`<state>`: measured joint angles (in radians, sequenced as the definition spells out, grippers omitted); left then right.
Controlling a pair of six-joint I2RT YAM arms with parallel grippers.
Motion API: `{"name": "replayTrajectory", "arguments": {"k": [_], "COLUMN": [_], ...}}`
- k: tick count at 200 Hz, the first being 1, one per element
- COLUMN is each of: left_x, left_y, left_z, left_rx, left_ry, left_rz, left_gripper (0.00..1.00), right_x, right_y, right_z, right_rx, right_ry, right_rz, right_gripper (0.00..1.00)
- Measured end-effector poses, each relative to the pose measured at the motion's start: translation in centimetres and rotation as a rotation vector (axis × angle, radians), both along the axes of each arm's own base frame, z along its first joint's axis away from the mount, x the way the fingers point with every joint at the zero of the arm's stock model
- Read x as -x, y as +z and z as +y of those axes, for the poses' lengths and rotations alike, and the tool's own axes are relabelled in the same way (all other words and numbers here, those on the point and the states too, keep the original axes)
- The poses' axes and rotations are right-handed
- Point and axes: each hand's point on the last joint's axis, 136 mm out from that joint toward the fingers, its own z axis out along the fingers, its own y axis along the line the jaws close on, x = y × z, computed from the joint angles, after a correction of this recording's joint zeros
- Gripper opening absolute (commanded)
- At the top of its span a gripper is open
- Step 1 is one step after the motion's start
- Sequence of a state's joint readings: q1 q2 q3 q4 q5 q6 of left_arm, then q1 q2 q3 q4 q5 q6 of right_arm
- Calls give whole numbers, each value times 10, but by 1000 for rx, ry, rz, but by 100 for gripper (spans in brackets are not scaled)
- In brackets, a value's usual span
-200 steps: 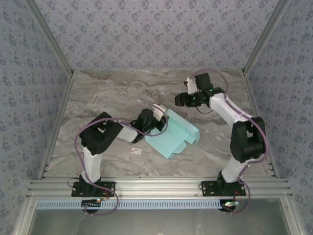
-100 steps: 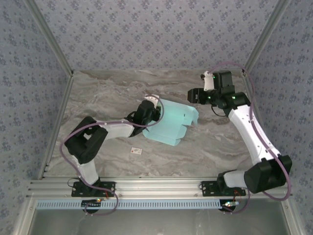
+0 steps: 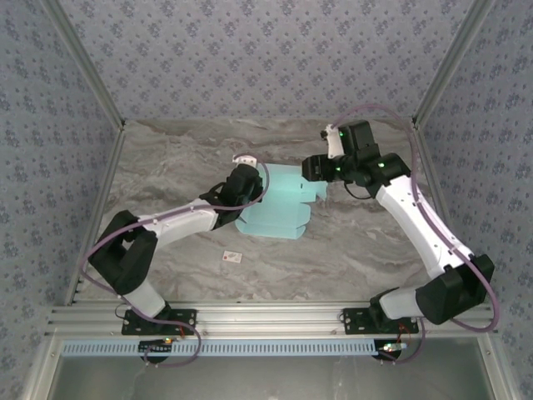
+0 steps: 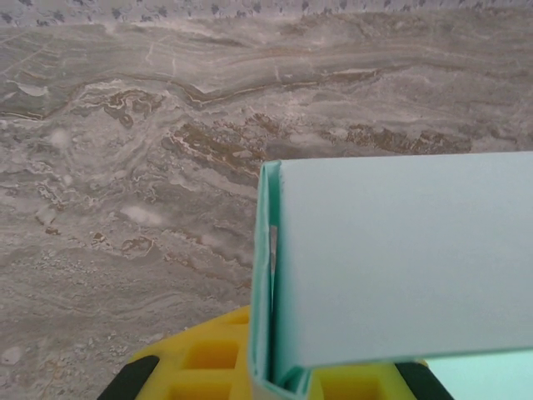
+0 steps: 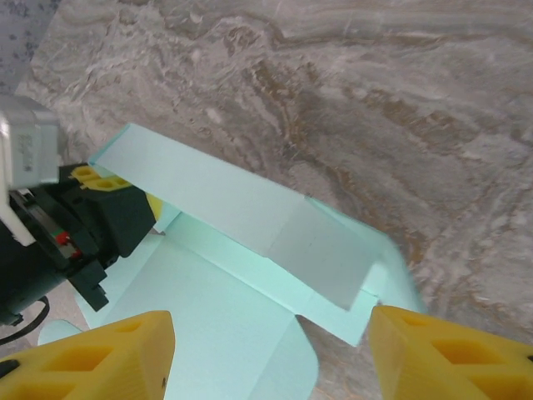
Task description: Fold the paper box
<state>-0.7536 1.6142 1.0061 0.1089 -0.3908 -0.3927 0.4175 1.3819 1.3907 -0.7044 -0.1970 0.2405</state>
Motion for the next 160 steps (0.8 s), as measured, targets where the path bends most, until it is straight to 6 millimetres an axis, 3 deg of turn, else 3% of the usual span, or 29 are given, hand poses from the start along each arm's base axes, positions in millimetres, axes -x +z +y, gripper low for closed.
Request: {"name": "replayTrajectory", "arguments": {"k": [55,114,160], "left_x": [3,4,4], "left_y": [23,20,20], "left_z": [4,6,6], "left_rx": [44,34,34], "left_ry": [15,19,20], "left_rz": [-31,-22,-21], "left_gripper": [0,0,0], "right_x": [-3,-8,-14], "right_y": [-31,-30,-19], "right_z": [31,33,50], "right_rx": [34,37,-82], "right_ry": [44,14,20], "right_rz": [79,69,55], "right_gripper": [64,64,62]}}
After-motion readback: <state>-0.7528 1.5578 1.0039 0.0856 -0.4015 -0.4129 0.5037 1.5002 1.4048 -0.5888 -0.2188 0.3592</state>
